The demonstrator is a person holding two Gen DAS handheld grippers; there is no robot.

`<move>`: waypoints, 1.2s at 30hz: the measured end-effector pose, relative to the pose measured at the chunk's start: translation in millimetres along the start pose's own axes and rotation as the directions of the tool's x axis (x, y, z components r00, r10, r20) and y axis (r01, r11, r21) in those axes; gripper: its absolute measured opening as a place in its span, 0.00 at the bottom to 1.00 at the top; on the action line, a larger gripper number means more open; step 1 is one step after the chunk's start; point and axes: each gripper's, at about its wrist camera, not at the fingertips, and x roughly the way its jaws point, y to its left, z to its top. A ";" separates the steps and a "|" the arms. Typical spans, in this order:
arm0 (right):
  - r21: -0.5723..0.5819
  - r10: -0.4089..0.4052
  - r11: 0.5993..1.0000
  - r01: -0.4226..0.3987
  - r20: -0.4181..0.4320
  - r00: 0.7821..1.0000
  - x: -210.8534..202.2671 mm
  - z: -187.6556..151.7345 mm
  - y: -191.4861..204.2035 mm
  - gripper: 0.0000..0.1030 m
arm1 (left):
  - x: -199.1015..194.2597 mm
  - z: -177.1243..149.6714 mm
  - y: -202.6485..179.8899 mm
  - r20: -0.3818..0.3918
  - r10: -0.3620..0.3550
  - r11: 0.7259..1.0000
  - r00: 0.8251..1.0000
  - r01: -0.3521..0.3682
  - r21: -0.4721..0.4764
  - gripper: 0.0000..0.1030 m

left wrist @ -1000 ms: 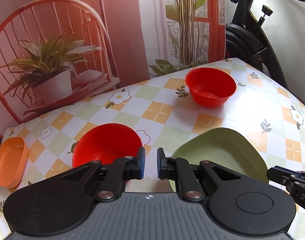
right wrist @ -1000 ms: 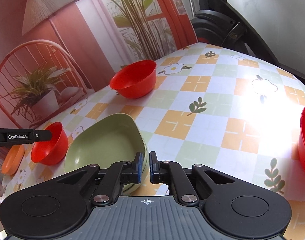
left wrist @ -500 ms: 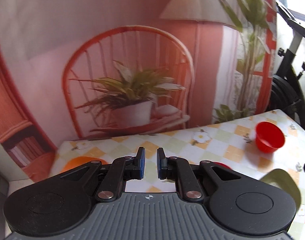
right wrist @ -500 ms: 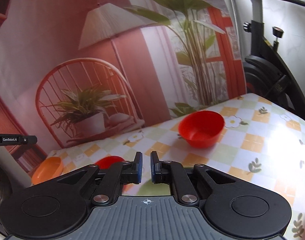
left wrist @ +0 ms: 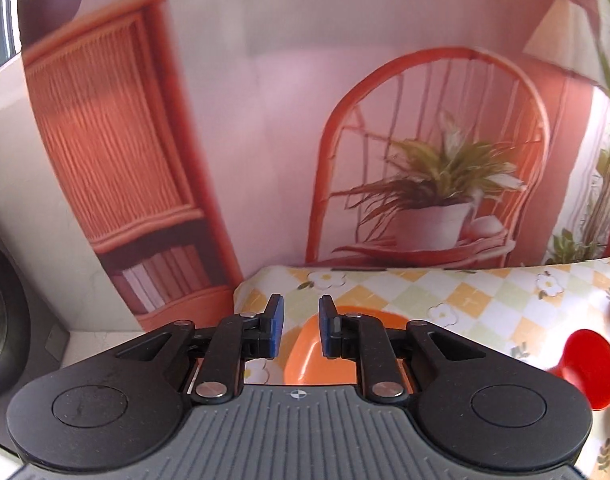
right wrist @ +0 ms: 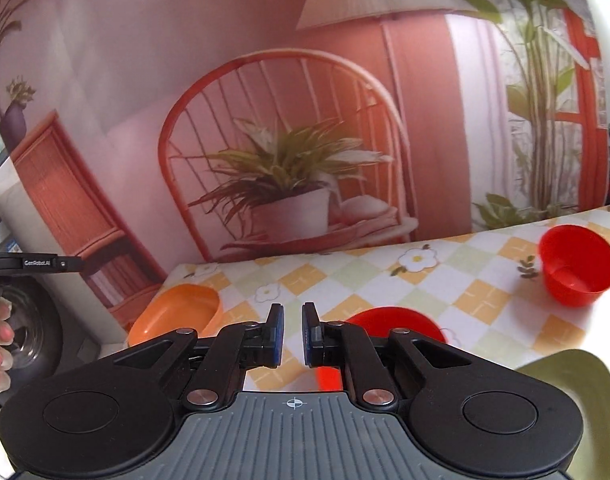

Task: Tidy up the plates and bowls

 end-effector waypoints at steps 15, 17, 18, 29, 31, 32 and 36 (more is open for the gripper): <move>-0.058 0.017 0.998 -0.023 -0.091 0.996 149.5 -5.7 78.3 0.18 | 118.0 -49.5 40.3 -0.110 -0.071 0.996 0.991 0.064 -0.066 0.20; -0.044 0.017 0.999 -0.022 -0.110 0.994 164.9 -8.3 81.3 0.19 | 124.9 -51.3 43.8 -0.111 -0.099 0.991 0.989 0.088 -0.098 0.20; -0.035 0.016 0.999 -0.021 -0.120 0.993 172.9 -10.3 82.4 0.20 | 127.6 -52.3 45.2 -0.108 -0.107 0.989 0.988 0.095 -0.110 0.21; 0.014 0.035 0.999 -0.033 -0.186 0.982 206.2 -33.1 90.6 0.25 | 147.9 -61.1 39.8 -0.120 -0.133 0.989 0.984 0.122 -0.088 0.45; 0.019 0.039 0.999 -0.036 -0.191 0.981 206.4 -34.7 91.8 0.25 | 149.7 -63.4 38.7 -0.131 -0.127 0.990 0.983 0.118 -0.079 0.40; 0.021 0.040 0.999 -0.037 -0.193 0.980 206.2 -35.6 92.2 0.25 | 150.3 -64.7 38.1 -0.134 -0.123 0.991 0.983 0.114 -0.074 0.33; 0.025 0.054 0.998 -0.050 -0.208 0.977 205.0 -37.6 94.3 0.24 | 147.0 -69.1 37.3 -0.138 -0.152 0.987 0.979 0.143 -0.075 0.15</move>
